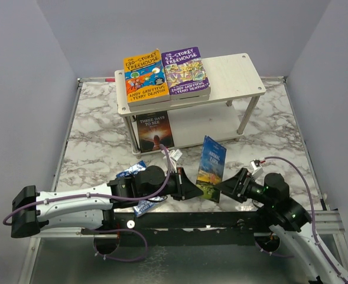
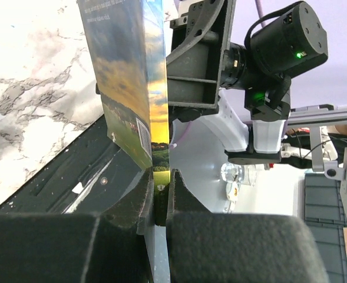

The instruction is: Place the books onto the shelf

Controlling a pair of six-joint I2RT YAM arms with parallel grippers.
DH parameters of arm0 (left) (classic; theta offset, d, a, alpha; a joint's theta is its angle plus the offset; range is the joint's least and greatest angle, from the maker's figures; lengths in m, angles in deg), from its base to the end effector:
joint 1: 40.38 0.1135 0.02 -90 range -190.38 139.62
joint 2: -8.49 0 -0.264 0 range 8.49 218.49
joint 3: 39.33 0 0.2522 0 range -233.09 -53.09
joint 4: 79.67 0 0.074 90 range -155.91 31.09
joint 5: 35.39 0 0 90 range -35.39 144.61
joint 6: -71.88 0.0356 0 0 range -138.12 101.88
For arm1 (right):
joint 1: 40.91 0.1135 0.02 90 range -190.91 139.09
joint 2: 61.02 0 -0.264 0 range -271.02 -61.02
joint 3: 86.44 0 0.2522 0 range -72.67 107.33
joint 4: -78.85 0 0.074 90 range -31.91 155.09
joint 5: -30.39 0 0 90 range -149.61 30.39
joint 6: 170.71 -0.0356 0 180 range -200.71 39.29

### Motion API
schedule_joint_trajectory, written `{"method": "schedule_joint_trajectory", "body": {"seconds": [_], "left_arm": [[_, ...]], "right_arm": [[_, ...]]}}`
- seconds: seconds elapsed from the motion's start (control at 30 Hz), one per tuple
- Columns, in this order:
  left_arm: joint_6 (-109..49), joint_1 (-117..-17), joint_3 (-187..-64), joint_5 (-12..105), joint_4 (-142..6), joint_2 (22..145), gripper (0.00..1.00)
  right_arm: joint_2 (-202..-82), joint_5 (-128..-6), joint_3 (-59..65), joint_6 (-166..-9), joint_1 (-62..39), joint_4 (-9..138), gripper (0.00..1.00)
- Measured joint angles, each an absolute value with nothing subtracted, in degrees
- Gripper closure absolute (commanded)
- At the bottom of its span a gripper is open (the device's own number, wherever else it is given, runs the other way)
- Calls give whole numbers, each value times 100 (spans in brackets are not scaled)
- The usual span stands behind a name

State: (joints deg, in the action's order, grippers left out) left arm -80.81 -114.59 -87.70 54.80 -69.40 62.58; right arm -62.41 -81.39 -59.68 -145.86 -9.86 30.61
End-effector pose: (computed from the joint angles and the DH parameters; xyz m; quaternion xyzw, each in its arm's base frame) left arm 0.0604 -0.2131 0.2720 0.0792 0.7947 -0.5593 0.2223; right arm 0.0640 0.0539 0.1864 0.1401 0.8129 0.5092 0.2454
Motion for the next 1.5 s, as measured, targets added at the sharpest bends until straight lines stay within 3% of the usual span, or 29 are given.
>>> {"method": "schedule_joint_trajectory", "body": {"seconds": [0.93,1.13,1.43,1.5], "left_arm": [[-8136,-11459,-8735,5104,-8332,5663,100],[-8145,-11466,-8711,5058,-8583,5539,100],[-8081,-11464,-8580,5088,-8787,5427,100],[-8042,-11464,-8542,5123,-8813,5427,100]], "right_arm": [[-6160,-8309,-5183,-15036,-986,4523,12],[-6160,-8506,-5140,-15173,-986,5109,23],[-6160,-8670,-4915,-15296,-986,5780,53],[-6160,-8736,-4810,-15281,-986,5852,56]]}}
